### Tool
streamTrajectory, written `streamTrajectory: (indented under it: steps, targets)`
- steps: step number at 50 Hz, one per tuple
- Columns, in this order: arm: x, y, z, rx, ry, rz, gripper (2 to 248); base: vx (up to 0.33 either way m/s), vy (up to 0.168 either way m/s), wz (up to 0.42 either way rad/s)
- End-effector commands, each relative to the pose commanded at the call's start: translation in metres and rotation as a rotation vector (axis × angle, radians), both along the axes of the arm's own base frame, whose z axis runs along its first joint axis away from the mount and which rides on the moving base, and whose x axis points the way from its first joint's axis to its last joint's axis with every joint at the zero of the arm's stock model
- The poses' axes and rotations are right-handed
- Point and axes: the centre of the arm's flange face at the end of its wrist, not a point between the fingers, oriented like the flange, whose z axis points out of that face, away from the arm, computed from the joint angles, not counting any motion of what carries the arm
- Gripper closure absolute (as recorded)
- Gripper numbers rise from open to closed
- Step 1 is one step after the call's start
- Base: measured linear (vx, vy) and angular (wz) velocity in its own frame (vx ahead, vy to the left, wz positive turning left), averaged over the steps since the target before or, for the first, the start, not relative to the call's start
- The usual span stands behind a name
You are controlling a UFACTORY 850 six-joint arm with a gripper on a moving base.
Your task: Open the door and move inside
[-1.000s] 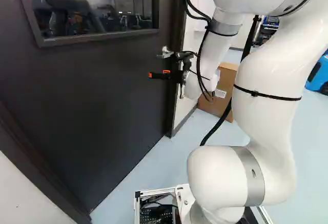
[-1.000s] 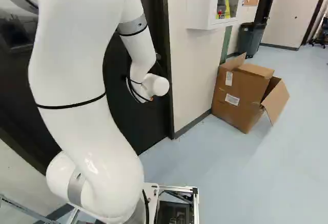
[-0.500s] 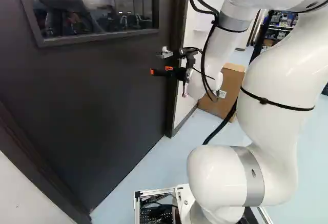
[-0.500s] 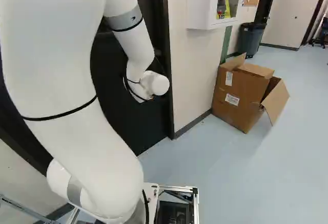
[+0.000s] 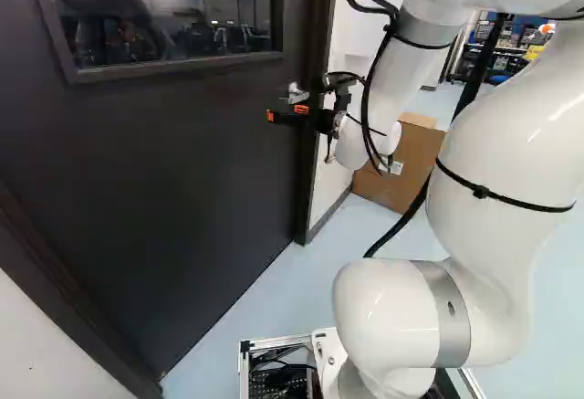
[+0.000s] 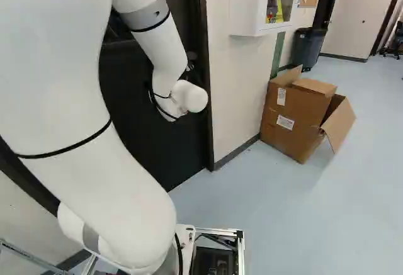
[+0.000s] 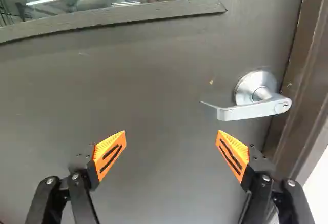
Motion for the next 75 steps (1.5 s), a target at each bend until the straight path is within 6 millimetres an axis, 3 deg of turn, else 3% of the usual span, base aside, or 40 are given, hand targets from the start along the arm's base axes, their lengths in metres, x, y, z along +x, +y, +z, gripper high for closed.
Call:
streamTrajectory:
  steps: [15,43,75]
  targets:
    - [0.013,-0.015,0.017,-0.006,-0.044,-0.025,3,0.0,0.0,0.0]
    - [0.05,-0.021,0.051,-0.017,-0.138,0.002,3,0.0,0.0,0.0]
    - [0.083,-0.02,0.05,-0.02,-0.149,0.029,3,0.0,0.0,0.0]
